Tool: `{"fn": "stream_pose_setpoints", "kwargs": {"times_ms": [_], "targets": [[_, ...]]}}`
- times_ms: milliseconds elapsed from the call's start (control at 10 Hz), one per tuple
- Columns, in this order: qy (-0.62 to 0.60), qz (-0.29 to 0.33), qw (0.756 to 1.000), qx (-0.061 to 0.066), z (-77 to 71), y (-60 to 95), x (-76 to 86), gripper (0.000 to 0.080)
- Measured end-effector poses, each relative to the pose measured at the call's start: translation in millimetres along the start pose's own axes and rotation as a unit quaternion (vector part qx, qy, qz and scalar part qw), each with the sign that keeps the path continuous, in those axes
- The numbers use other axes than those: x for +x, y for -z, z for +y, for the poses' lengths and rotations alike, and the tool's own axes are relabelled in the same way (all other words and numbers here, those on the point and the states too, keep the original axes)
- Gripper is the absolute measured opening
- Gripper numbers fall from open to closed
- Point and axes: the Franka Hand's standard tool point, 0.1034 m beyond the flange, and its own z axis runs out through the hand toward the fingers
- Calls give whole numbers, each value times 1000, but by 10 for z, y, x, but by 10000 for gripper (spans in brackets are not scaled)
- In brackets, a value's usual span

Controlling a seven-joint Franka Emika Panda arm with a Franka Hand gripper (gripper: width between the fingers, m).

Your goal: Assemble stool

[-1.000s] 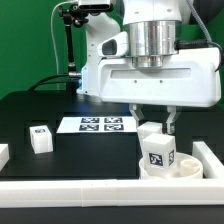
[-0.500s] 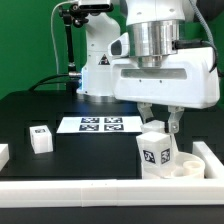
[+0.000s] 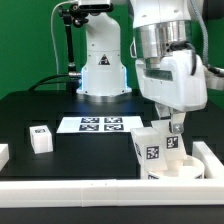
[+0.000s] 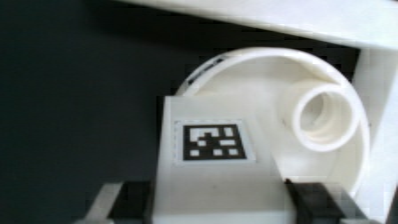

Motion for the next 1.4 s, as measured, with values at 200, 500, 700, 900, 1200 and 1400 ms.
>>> {"fn": "stream_pose_setpoints", "kwargs": {"times_ms": [200,500,700,900,1200,1400], "targets": [[-88,-10,996,10,-18,-7,-28,340],[-186,-19,982,15,-30,-13,-72,340],[-233,-21,972,14,-27,-14,-70,340],[-282,-25,959,14,-28,-14,-72,340],[-360,-31,932,13,-30,-14,-100,340],[-378,-39,925,13,-28,-17,-133,340]]}}
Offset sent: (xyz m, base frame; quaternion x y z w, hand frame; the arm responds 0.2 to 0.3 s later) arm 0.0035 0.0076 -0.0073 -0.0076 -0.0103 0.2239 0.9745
